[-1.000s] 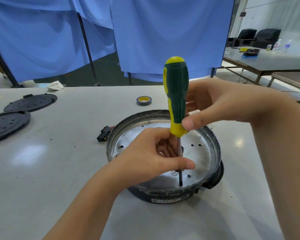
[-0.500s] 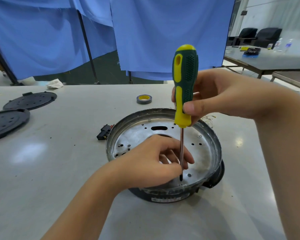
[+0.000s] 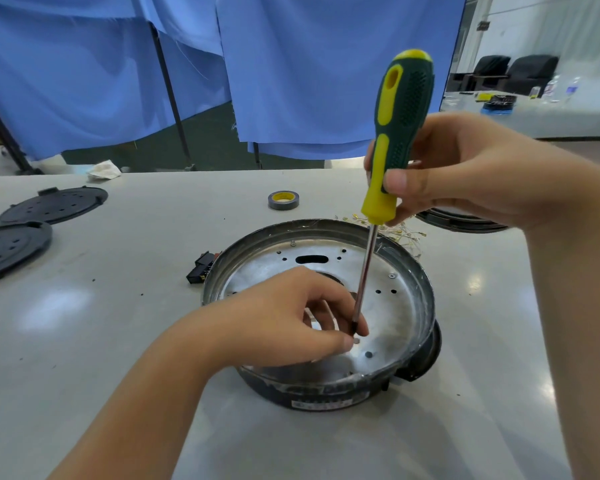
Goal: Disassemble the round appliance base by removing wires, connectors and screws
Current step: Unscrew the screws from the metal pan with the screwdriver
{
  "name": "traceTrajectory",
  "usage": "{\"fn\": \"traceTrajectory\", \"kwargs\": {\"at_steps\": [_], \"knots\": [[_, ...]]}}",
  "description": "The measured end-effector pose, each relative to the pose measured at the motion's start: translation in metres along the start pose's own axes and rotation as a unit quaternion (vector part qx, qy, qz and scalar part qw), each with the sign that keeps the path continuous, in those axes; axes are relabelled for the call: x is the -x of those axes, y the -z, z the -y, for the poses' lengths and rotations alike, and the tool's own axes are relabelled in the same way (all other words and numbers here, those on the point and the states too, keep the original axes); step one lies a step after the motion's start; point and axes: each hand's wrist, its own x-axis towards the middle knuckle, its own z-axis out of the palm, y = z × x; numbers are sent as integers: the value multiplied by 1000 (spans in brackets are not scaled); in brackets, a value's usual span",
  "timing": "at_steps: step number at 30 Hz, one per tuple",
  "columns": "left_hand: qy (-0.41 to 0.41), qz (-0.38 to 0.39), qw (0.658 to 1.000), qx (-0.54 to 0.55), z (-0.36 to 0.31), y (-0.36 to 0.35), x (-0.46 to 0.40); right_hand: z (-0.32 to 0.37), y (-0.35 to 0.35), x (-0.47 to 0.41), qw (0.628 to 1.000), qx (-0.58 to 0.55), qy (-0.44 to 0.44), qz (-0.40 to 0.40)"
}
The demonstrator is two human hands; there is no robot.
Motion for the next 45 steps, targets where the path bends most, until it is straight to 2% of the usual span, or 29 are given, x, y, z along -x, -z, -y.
{"fn": "traceTrajectory", "kwargs": {"at_steps": [7, 18, 29, 34, 40, 45], "knots": [[62, 55, 988, -132, -3, 7, 2, -1, 3, 1, 997, 64, -42, -7], [29, 121, 971, -206, -14, 3, -8, -2, -1, -1, 992, 102, -67, 15], [34, 249, 919, -303, -40, 1, -35, -5, -2, -2, 991, 106, -79, 34], [35, 261, 902, -341, -42, 2, -38, -4, -2, -2, 991, 106, -69, 44], [18, 227, 892, -390, -39, -2, -30, -6, 0, -3, 991, 106, -73, 37], [41, 247, 895, -369, -39, 1, -33, -8, 0, -3, 991, 106, -75, 42]]}}
